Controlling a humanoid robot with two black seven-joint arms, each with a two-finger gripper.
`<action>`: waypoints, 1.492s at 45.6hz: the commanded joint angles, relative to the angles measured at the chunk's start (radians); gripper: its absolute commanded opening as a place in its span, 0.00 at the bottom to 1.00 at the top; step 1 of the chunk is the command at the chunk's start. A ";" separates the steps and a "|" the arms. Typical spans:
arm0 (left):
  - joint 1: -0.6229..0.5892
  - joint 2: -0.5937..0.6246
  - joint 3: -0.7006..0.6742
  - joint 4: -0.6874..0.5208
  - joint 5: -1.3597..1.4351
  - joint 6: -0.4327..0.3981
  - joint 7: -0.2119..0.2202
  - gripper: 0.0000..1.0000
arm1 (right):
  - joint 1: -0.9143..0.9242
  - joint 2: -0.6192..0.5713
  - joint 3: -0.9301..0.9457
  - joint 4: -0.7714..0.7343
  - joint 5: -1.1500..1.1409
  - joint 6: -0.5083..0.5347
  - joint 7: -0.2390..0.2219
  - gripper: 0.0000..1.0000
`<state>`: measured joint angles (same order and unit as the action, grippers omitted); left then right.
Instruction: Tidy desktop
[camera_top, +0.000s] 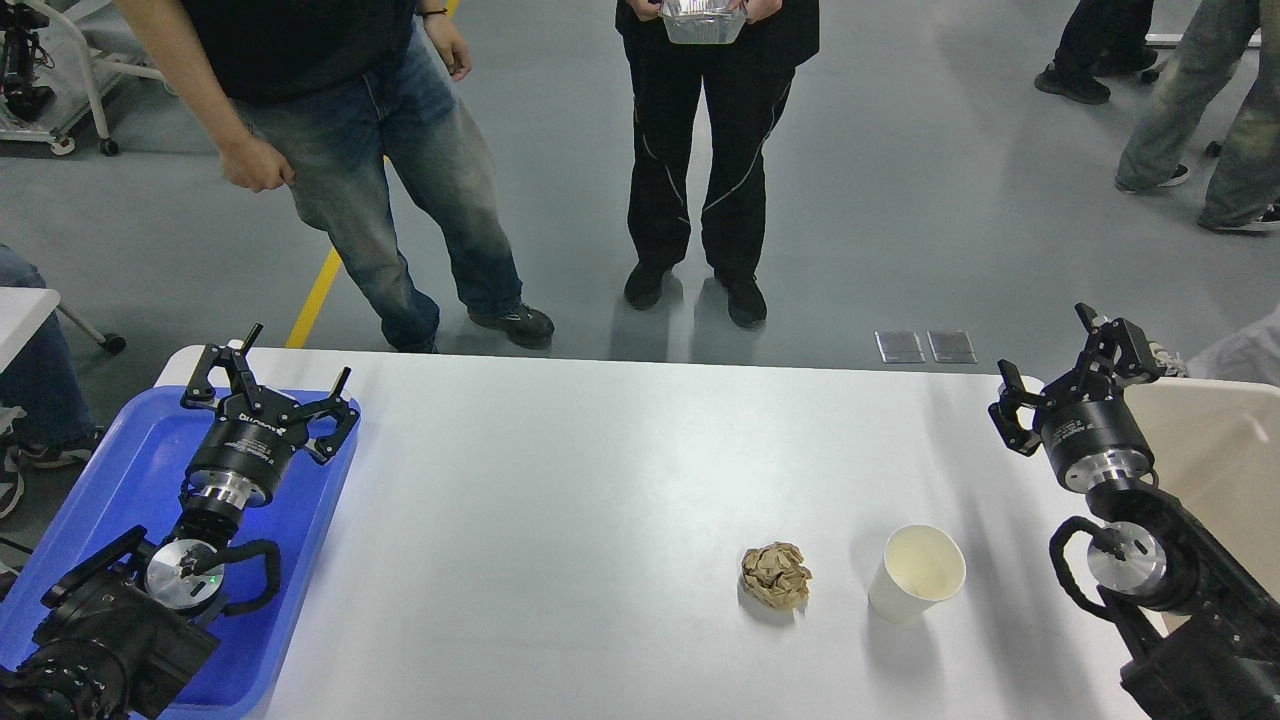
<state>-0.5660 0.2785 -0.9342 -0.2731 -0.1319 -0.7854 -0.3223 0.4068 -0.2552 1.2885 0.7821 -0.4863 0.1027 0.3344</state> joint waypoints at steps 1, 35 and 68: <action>0.000 -0.001 0.000 0.000 0.000 0.000 0.000 1.00 | 0.006 -0.003 0.000 -0.001 0.000 -0.001 0.000 1.00; 0.000 -0.001 0.000 0.000 0.000 0.000 0.000 1.00 | 0.012 -0.018 -0.003 -0.004 0.002 -0.001 -0.002 1.00; 0.000 -0.001 0.000 0.000 0.000 0.000 0.000 1.00 | 0.185 -0.407 -0.553 0.011 -0.047 0.006 -0.002 0.99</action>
<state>-0.5660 0.2786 -0.9342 -0.2732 -0.1319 -0.7854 -0.3220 0.5066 -0.5439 0.9795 0.7862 -0.4944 0.1036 0.3330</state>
